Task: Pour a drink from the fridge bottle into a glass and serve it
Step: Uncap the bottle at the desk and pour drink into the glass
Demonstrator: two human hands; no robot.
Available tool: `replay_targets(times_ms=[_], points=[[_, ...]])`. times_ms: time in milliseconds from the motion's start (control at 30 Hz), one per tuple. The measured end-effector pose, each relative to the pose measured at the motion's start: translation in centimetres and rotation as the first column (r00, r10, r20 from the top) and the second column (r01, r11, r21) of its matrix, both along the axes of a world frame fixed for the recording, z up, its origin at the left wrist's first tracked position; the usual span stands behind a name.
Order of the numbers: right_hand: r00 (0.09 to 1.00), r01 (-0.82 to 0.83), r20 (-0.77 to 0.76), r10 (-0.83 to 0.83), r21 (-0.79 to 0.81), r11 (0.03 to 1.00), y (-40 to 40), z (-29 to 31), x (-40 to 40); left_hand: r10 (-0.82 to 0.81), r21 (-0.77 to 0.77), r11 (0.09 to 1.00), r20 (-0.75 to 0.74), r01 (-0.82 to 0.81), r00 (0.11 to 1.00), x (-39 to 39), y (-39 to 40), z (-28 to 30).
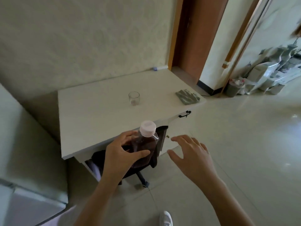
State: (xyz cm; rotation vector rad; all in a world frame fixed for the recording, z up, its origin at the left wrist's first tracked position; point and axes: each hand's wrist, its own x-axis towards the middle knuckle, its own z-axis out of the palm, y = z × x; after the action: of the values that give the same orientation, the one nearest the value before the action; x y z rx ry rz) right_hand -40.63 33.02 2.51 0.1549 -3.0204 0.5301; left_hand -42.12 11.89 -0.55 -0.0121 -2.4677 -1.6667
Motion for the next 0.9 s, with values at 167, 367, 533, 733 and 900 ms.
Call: replay_targets(times_ms=[167,367,533,733,900], points=[[0.98,-0.2,0.009,0.199,0.014,0.98,1.1,0.3,-9.6,0.16,-0.028,0.987,-0.015,-0.161,0.987,-5.0,0.8,0.1],[0.924,-0.382,0.006,0.383,-0.021,0.924,-2.2,0.1,-18.8,0.303,-0.098,0.949,0.01,-0.301,0.953,-10.2,-1.0,-1.2],[0.88,-0.473,-0.049,0.472,-0.033,0.88,-6.5,-0.6,-26.0,0.354,-0.128,0.928,0.007,-0.35,0.935,-16.3,-3.6,-2.5],[0.9,-0.436,-0.108,0.423,-0.174,0.883,-11.5,0.2,-33.7,0.335,-0.146,0.934,0.041,-0.326,0.941,-24.5,-6.6,-3.5],[0.935,-0.353,-0.067,0.347,-0.11,0.929,-14.5,0.2,-38.9,0.349,-0.222,0.917,0.04,-0.332,0.936,-29.5,-7.4,-3.8]])
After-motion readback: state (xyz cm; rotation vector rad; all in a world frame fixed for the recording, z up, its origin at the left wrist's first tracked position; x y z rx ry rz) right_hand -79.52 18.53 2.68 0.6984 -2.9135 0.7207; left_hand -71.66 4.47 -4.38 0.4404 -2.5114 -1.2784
